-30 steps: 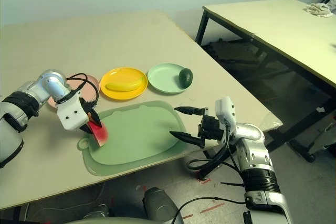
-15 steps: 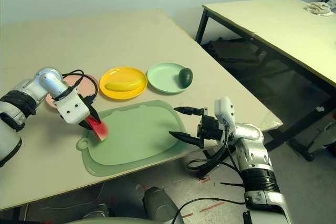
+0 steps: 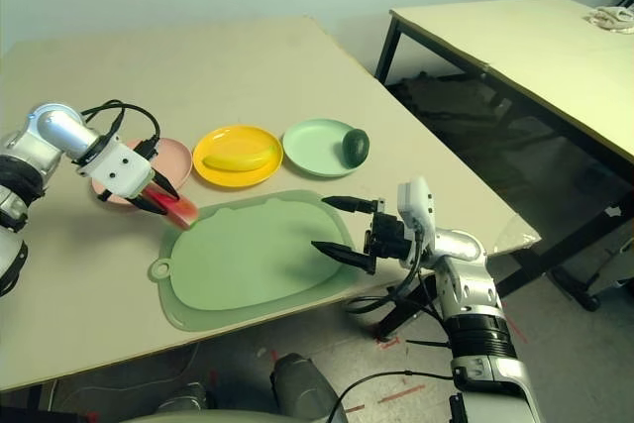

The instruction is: Place the fruits into color-matched plates.

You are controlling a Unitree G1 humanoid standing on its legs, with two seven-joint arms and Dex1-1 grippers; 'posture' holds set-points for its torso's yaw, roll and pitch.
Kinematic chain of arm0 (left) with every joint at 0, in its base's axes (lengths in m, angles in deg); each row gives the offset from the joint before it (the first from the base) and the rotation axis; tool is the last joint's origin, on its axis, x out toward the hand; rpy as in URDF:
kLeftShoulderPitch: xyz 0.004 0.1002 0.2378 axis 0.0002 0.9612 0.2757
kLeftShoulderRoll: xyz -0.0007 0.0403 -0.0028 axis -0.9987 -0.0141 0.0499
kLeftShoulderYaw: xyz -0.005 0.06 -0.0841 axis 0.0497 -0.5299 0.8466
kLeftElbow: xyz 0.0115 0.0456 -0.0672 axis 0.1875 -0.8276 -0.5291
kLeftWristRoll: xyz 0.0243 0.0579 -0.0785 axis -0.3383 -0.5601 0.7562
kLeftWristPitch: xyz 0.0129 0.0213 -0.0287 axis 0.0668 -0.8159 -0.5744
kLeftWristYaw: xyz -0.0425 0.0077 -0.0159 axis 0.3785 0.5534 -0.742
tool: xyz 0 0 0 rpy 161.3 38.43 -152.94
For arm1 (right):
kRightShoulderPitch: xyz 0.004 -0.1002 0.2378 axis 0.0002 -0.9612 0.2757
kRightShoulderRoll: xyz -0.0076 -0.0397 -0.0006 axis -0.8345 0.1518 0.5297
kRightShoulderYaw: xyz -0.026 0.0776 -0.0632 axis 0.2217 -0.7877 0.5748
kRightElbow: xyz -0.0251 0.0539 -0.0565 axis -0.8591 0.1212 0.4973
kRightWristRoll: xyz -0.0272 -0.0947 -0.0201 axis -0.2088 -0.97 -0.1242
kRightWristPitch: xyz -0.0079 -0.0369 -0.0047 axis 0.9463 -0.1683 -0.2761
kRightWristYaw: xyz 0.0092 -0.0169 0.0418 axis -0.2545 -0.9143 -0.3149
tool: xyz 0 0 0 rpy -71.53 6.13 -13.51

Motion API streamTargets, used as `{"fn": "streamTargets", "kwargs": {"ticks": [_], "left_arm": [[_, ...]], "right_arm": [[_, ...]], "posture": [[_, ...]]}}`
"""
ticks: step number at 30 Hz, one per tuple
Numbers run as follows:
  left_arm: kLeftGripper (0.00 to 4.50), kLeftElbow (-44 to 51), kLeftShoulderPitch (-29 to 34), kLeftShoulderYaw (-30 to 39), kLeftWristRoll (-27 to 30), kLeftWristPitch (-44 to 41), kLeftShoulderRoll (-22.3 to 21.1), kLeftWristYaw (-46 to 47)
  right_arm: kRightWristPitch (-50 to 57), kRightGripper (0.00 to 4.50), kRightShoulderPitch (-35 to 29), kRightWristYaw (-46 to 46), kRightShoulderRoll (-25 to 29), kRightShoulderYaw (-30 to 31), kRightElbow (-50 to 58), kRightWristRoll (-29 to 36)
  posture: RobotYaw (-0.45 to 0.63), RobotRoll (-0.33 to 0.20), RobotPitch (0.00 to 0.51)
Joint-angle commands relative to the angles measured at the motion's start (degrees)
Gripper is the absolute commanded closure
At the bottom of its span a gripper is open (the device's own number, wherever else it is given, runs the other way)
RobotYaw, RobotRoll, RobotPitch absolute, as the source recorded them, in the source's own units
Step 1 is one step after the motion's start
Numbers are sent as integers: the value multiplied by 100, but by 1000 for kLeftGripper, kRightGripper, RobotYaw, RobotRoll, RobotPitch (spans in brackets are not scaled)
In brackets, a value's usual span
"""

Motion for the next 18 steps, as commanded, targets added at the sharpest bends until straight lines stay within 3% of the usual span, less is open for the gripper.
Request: {"fn": "streamTargets", "kwargs": {"ticks": [1,11,18], "left_arm": [[3215,-262,-178,251,-724,-191,-153,642],[3216,-560,-228,473,-2198,-790,-347,2345],[3216,-654,-102,471,-2924,-1087,-225,3445]], "right_arm": [[234,0,-132,301,-109,26,292,98],[524,0,-570,530,-242,139,1007,227],[645,0,-715,588,-174,129,1270,316]], "posture": [[-262,0,0],[-274,0,4],[-289,0,7]]}}
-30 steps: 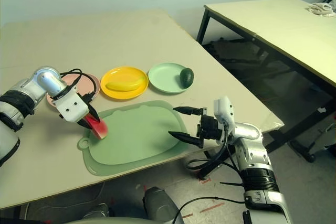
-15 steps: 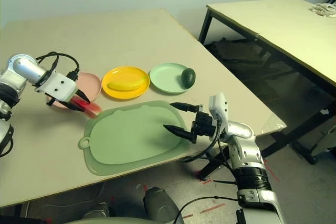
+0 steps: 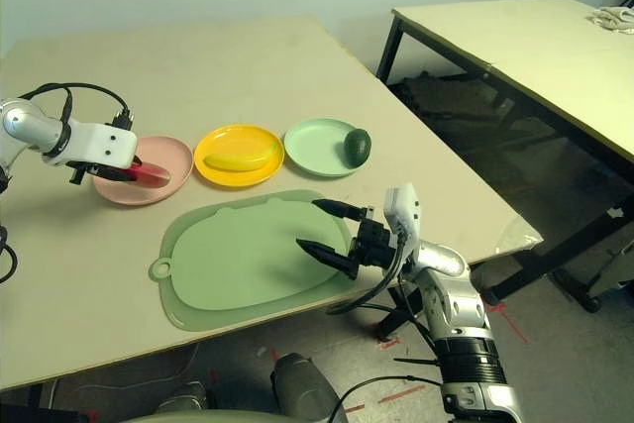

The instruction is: Place the fruits into color-matched plates.

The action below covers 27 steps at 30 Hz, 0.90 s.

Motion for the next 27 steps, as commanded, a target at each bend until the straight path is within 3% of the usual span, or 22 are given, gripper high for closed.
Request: {"fn": "streamTargets", "kwargs": {"ticks": [1,9,18,27], "left_arm": [[3216,-91,103,14,-392,-110,70,503],[3216,-130,298,38,-852,-227,236,1173],[161,-141,365,116,-1034,-158,206,1216],[16,-103,347,530,-801,26,48,874]], "right_arm": [[74,0,-98,25,66,12,189,100],[177,0,-153,70,136,7,361,154],[165,0,-85,60,172,49,285,146],[77,0,134,156,162,-15,67,92]], "posture": [[-289,0,8],[-295,0,9],[-287,0,5],[-269,0,5]]}}
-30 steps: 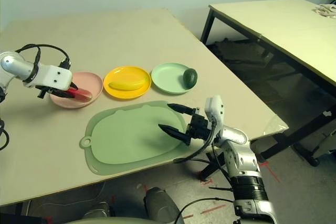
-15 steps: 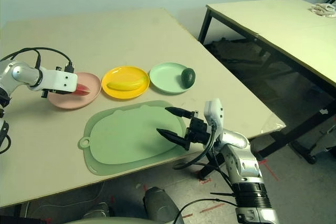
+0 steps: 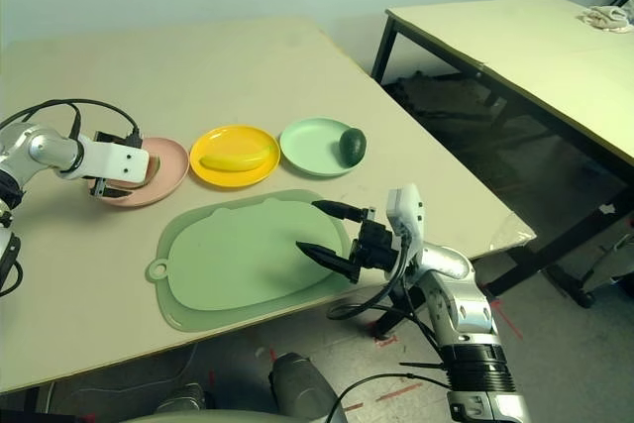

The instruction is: Place the fruits into color-matched plates.

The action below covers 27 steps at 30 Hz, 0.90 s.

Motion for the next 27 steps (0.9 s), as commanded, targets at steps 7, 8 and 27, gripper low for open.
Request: {"fn": "streamTargets", "kwargs": {"ticks": [7,8,27], "left_arm": [[16,219,30,1702,1748,26,-200,-1521],[16,282,67,1958,2025,-97,-211,-1709],[16,6816,5705,6088,5871,-4468,958,1440]], "right_arm": [[-318,0,501,940,-25,-336,-478,-265],[-382,0,551,1101,-45,-369,-557,-336],[-2157,0,1409,2125,54,-947,-3527,-971]], "posture": [[-235,0,15],[-226,0,19],[-65,0,99]]}}
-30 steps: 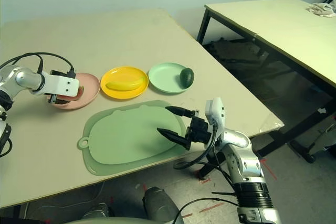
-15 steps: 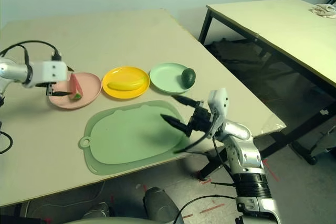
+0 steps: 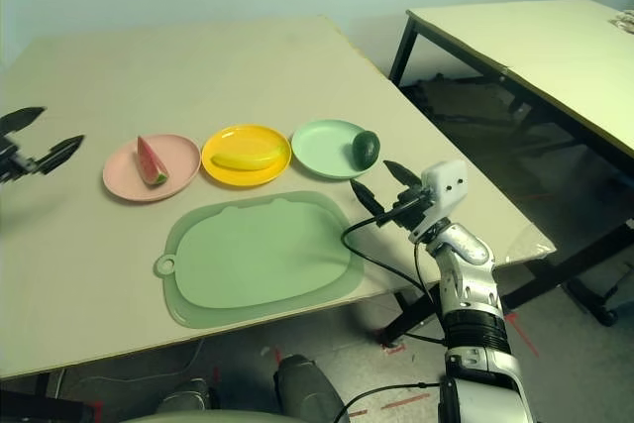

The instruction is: Place the fruits into color-matched plates.

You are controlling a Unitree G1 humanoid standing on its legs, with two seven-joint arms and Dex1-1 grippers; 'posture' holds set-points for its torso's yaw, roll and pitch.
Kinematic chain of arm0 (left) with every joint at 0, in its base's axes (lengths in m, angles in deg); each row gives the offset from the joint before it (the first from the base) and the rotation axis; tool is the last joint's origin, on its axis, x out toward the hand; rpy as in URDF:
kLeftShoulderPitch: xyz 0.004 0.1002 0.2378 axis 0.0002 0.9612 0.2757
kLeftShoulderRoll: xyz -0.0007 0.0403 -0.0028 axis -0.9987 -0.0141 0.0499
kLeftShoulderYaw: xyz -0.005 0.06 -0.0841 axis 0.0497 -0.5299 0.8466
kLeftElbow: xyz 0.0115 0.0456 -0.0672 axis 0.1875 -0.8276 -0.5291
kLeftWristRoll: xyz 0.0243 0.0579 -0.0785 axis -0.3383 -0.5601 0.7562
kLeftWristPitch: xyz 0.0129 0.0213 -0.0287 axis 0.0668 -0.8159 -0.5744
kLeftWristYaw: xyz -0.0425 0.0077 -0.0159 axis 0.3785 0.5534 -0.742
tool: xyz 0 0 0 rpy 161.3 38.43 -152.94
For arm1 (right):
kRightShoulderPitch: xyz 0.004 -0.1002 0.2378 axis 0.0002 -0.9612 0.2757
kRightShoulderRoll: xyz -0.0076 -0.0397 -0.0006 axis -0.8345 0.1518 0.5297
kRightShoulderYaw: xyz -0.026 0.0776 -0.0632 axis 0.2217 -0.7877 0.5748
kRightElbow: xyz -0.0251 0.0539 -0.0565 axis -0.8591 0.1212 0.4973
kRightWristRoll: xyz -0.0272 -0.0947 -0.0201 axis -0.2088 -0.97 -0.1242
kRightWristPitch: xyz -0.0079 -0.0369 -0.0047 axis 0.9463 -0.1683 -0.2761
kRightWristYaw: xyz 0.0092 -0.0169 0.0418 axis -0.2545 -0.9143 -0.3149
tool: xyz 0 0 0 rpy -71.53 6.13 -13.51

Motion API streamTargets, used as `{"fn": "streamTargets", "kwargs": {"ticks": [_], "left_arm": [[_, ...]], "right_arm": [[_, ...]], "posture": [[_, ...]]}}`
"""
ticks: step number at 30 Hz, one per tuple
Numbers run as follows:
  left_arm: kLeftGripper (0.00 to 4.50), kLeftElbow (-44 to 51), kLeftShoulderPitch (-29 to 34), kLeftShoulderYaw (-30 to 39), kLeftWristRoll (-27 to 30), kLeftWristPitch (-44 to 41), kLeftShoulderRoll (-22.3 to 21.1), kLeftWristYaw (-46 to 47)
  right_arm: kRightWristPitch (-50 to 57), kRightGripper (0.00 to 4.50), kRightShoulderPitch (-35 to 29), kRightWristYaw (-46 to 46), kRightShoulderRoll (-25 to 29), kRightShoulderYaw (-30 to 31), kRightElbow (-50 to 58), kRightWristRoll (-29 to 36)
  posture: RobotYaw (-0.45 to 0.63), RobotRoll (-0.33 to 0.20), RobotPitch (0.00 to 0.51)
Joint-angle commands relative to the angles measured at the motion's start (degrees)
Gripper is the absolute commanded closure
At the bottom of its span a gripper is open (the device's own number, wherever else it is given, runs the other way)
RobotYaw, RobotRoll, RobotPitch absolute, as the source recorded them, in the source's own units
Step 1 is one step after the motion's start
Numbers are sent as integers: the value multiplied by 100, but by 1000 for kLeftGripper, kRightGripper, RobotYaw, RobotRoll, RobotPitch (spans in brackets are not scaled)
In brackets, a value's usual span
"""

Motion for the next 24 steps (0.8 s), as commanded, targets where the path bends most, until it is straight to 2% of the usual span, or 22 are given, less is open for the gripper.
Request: {"fn": "streamTargets", "kwargs": {"ticks": [1,5,9,13,17,24], "left_arm": [[16,1042,583,147,269,-451,519,727],[16,1595,1139,-2,383,-500,1415,1259],[16,1729,1347,-429,217,-412,1934,1383],[16,1558,1198,-677,131,-333,2003,1360],[16,1338,1138,-742,131,-188,2029,1296],[16,1529,1446,-694,87,73,2265,1593]], "right_arm": [[-305,0,195,-174,97,-37,-544,-101],[-467,0,322,-302,325,-227,-1084,-6],[-670,0,528,-362,706,-405,-1794,-35],[-762,0,736,-307,981,-555,-2327,-47],[-832,0,722,-213,1223,-809,-2691,26],[-864,0,854,-454,1389,-982,-3079,28]], "posture": [[-64,0,98],[-58,0,97],[-55,0,106],[-74,0,111],[-94,0,83],[-80,0,61]]}}
